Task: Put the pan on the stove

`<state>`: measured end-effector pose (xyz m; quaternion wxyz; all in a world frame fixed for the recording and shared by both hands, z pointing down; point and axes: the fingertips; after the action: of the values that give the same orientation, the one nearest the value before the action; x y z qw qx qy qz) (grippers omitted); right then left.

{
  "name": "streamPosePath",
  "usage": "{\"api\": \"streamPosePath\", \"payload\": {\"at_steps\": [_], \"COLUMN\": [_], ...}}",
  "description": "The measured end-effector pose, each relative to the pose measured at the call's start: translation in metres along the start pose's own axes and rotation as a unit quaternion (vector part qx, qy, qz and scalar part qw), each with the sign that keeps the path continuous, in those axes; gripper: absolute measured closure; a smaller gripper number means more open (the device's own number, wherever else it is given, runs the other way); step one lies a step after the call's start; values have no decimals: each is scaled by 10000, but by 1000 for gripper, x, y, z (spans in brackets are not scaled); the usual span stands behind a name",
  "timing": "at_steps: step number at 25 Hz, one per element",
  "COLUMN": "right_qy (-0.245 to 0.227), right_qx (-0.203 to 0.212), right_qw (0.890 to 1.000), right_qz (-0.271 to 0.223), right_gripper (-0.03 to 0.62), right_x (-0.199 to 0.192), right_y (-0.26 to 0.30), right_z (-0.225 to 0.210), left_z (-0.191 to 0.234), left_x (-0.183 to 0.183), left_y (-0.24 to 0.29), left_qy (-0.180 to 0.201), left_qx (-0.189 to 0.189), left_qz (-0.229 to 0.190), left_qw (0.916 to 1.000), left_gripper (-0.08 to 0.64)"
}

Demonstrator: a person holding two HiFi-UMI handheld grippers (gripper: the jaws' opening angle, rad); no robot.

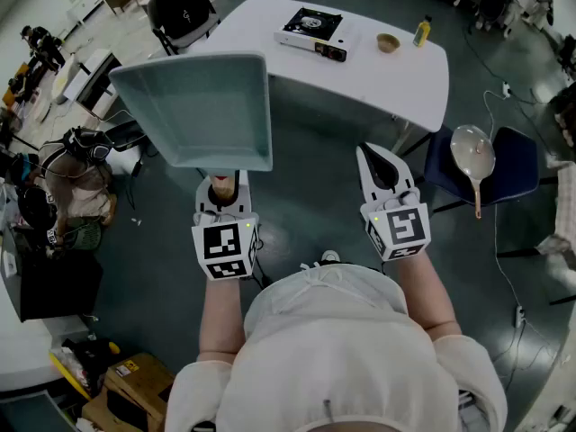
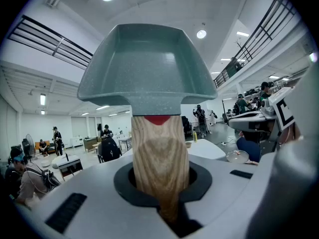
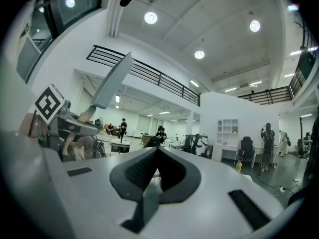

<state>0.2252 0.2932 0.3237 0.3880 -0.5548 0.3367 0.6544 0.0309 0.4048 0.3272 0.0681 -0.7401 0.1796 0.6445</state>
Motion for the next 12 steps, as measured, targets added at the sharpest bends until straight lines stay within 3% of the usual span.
{"api": "streamPosePath", "payload": {"at_steps": [12], "right_qy": [34], "right_qx": [-33], "right_qw": [9999], "right_qz": [94], "right_gripper": [591], "right_x": [-6], "right_y": [4], "right_z": [21], "left_z": [12], "left_x": [-12], "left_y": [-10], "left_qy": [-48], "left_qx": [-127], "left_qz": [-13], "left_qw": [9999], "left_gripper": [506]}}
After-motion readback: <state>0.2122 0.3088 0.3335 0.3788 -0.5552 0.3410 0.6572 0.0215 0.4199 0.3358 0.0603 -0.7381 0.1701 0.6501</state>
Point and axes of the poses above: the fingertips, and each gripper's own axes: y forward along the fingers, z to its left, x out of its top, and after that the axes turned 7 degrees about x, right-handed
